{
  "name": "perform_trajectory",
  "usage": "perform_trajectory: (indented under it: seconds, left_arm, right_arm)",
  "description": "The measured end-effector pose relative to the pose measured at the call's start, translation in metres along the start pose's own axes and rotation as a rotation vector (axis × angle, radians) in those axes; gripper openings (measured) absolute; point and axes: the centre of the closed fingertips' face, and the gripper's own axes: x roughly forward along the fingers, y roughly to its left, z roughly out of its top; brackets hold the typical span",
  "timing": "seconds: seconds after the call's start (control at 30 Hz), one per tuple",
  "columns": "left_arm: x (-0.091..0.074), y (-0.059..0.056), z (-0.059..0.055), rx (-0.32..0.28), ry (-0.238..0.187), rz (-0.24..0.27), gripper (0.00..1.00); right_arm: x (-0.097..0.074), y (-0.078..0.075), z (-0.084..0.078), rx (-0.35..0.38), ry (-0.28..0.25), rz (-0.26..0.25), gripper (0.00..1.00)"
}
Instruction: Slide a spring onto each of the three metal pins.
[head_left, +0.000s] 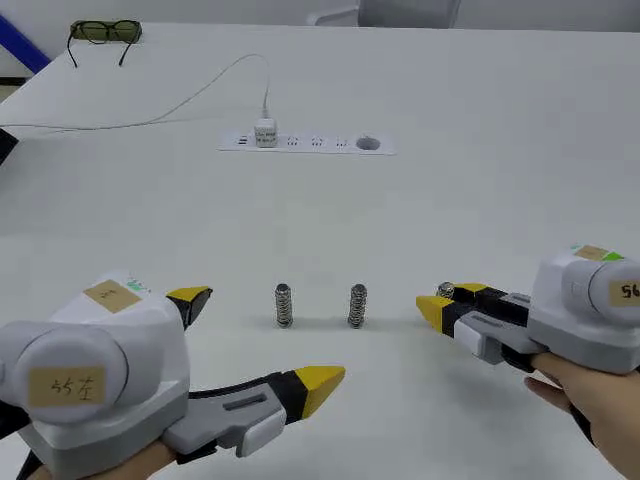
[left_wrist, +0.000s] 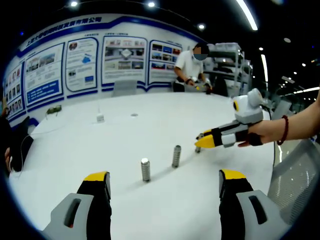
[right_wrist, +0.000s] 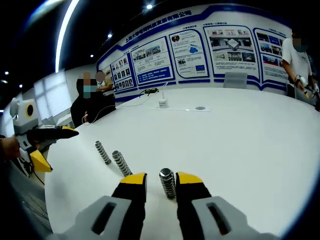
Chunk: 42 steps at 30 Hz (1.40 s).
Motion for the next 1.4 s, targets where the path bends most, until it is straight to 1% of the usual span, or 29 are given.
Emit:
perform_trajectory:
  seconds: [0.13,0.23,0.37,0.5,0.6,0.67,0.77,0.83,0.87,0.93,1.1,1.2,1.4]
  left_arm:
    - [-0.002,0.003,0.002,-0.001,0.001,0.007,0.92]
    - [-0.002,0.005,0.002,-0.009,0.005,0.006,0.93]
    - [-0.005,0.007,0.003,-0.019,0.007,0.009,0.94]
    - [-0.007,0.009,0.001,-0.023,0.028,0.010,0.94]
    - [-0.010,0.009,0.003,-0.022,0.021,0.010,0.94]
    - [-0.011,0.010,0.003,-0.022,0.023,0.009,0.95]
    - [-0.014,0.008,0.003,-0.013,0.029,0.006,0.96]
    - [-0.016,0.008,0.003,-0.009,0.034,0.004,0.97]
    - [-0.017,0.008,0.002,-0.008,0.041,0.002,0.97]
    - [-0.020,0.007,0.001,-0.013,0.058,-0.001,0.97]
    - [-0.026,0.008,0.007,0.000,0.047,0.000,0.98]
    - [-0.028,0.007,0.006,-0.014,0.051,-0.008,1.00]
    - [-0.033,0.003,0.003,-0.013,0.056,-0.014,1.00]
  right_arm:
    - [-0.007,0.003,0.004,-0.021,0.004,0.002,0.28]
    - [-0.014,0.005,0.007,0.005,-0.004,0.000,0.34]
    - [-0.025,0.008,0.011,0.007,-0.006,-0.007,0.40]
    - [-0.035,0.013,0.014,0.004,0.003,-0.002,0.48]
    - [-0.044,0.020,0.017,-0.034,0.007,0.003,0.50]
    - [-0.048,0.023,0.019,-0.043,0.008,0.007,0.54]
    - [-0.056,0.028,0.021,-0.038,0.012,0.015,0.57]
    - [-0.059,0.030,0.020,-0.046,0.025,0.011,0.59]
    - [-0.062,0.031,0.018,-0.073,0.040,0.006,0.60]
    - [-0.064,0.034,0.015,-0.066,0.057,0.013,0.62]
    - [-0.073,0.042,0.015,-0.061,0.058,0.025,0.66]
    - [-0.076,0.044,0.015,-0.051,0.060,0.031,0.70]
    - [-0.083,0.053,0.015,-0.055,0.061,0.045,0.76]
